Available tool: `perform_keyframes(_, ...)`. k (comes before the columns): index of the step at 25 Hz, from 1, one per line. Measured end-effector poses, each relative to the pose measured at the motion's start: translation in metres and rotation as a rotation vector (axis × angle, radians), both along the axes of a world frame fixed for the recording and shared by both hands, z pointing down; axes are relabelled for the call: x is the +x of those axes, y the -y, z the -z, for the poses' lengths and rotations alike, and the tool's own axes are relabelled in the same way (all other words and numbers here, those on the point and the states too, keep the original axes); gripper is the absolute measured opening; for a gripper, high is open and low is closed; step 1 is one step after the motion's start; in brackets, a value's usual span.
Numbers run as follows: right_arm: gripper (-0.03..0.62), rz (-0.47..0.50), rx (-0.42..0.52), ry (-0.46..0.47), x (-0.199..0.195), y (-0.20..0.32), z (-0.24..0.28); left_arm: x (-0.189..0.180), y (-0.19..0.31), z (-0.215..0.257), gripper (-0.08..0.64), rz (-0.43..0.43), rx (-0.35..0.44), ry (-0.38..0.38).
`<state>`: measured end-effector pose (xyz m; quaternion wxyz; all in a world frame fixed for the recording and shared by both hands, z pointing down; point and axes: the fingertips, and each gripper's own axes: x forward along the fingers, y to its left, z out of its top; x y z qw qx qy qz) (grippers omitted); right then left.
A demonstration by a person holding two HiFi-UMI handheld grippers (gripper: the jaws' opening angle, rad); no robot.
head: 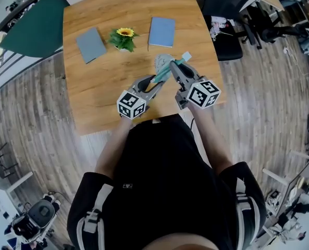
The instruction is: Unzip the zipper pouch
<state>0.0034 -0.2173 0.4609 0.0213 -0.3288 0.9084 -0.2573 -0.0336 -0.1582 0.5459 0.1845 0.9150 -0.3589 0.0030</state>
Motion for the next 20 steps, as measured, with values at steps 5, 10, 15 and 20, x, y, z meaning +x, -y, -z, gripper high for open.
perform_keyframes(5, 0.032, -0.026, -0.030, 0.021, 0.011, 0.005, -0.004, -0.008, 0.002, 0.015, 0.097, 0.013, 0.016, -0.034)
perform_keyframes(10, 0.035, -0.055, -0.079, 0.071, 0.018, 0.008, -0.014, -0.012, -0.002, 0.028, 0.078, 0.022, 0.061, -0.009)
perform_keyframes(15, 0.038, -0.064, -0.141, 0.120, 0.022, 0.010, -0.025, -0.009, -0.008, 0.045, 0.072, -0.008, 0.113, 0.077)
perform_keyframes(20, 0.043, -0.064, -0.160, 0.112, 0.021, 0.011, -0.032, -0.006, -0.008, 0.052, 0.066, -0.025, 0.168, 0.225)
